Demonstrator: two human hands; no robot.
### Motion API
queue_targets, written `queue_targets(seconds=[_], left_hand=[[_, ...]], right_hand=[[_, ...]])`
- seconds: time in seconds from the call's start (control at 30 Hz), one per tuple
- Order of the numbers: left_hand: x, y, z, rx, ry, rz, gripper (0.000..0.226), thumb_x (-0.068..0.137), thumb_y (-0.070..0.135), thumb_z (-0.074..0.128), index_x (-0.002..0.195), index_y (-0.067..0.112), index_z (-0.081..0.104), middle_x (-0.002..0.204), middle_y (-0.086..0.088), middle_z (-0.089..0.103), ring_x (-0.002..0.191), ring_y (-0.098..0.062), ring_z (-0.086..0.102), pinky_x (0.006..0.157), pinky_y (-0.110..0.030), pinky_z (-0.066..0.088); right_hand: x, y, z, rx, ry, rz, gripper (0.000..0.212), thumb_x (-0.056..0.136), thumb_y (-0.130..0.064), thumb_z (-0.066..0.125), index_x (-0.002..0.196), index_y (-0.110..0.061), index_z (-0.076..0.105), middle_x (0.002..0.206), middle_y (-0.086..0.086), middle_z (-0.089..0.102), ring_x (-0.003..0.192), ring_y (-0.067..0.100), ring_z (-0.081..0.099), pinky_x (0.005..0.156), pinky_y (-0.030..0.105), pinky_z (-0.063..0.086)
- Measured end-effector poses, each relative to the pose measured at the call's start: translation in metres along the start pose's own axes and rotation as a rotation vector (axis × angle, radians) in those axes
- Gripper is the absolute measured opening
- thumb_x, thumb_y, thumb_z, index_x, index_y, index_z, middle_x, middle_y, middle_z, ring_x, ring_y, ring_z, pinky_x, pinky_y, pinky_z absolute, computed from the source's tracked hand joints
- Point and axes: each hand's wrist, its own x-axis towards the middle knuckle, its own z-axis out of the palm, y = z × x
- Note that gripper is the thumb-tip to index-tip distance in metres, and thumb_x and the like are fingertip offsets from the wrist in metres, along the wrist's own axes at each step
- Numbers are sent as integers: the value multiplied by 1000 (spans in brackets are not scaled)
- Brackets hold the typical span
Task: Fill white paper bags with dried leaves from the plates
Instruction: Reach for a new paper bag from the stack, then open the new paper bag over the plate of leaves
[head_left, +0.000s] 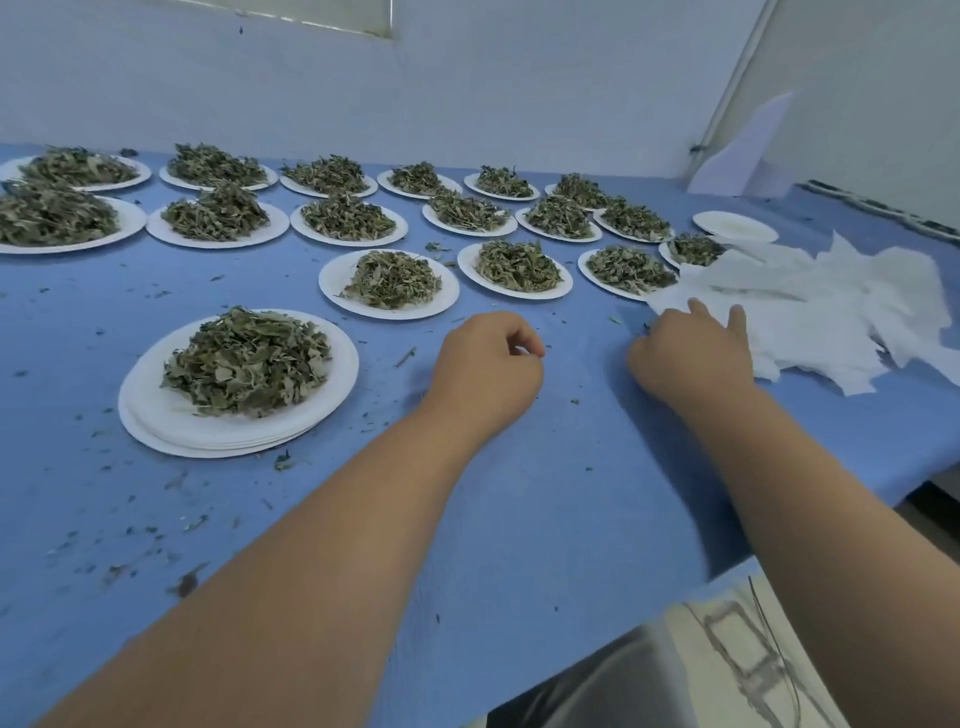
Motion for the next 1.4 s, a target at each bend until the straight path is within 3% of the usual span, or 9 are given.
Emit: queue_targets(seconds=[0.07, 0.17, 0.3, 0.5, 0.67, 0.8, 0.97, 1.13, 1.4], left_hand=[[1, -1, 0, -11, 8, -10, 26, 78, 10, 50, 78, 30, 67, 93, 11, 72, 77, -11, 67, 55, -27, 51], [4, -2, -1, -19, 48, -13, 21, 79, 15, 53, 82, 33, 66, 88, 12, 67, 69, -4, 60, 46, -14, 40], [7, 4, -4, -181, 60, -88, 18, 76, 29, 54, 89, 31, 66, 92, 10, 69, 84, -11, 66, 69, -33, 58], [5, 17, -22, -682, 72, -257, 44, 81, 48, 66, 118, 25, 60, 115, 5, 62, 101, -18, 65, 90, -40, 58], [-4, 26, -54, -1268, 69, -297, 21, 94, 17, 63, 111, 7, 69, 105, -8, 76, 90, -23, 71, 92, -36, 55], [-10, 35, -101, -1205, 267, -172, 30, 90, -2, 62, 119, 2, 67, 107, -13, 75, 86, -24, 74, 72, -37, 62], [-30, 23, -178, -245, 674, 173, 20, 79, 16, 83, 90, 24, 69, 75, 7, 75, 75, -11, 73, 73, -34, 62], [-55, -3, -231, 148, 869, 255, 20, 83, 30, 77, 91, 31, 59, 55, 21, 64, 52, 4, 58, 52, -15, 45], [-87, -38, -284, 445, 1040, 293, 28, 82, 45, 71, 101, 31, 55, 57, 19, 52, 54, -7, 49, 52, -14, 34]], right_hand=[[-7, -12, -10, 72, 49, -74, 33, 100, -26, 38, 109, -6, 63, 136, 11, 58, 150, 27, 29, 120, 48, 16], [-22, -34, -27, 298, 206, -187, 26, 93, -14, 47, 70, -3, 53, 76, 13, 55, 96, 42, 59, 71, 31, 29], [-43, -61, -52, 819, 275, -207, 34, 92, -21, 56, 120, -16, 75, 87, -5, 76, 62, 12, 58, 63, 22, 49], [-55, -88, -98, 2098, -51, -178, 22, 88, -4, 59, 97, -6, 79, 96, 10, 77, 86, 25, 72, 73, 42, 61], [-56, -95, -102, 2523, -245, -46, 25, 90, 0, 52, 108, 7, 69, 104, 16, 75, 88, 30, 74, 76, 38, 61], [-54, -110, -89, 2324, -215, 36, 25, 89, -2, 60, 111, 6, 70, 99, 13, 76, 85, 26, 76, 72, 33, 61], [-67, -152, -93, 1450, 1, -234, 26, 85, -10, 63, 93, -31, 77, 80, -12, 71, 64, 1, 59, 64, 23, 52], [-101, -222, -124, 1340, -8, -691, 18, 86, -14, 68, 92, -27, 78, 83, -14, 76, 69, -3, 66, 58, 10, 48], [-141, -310, -140, 1247, -250, -967, 19, 88, -23, 73, 106, -25, 65, 99, -7, 75, 88, 5, 69, 79, 28, 56]])
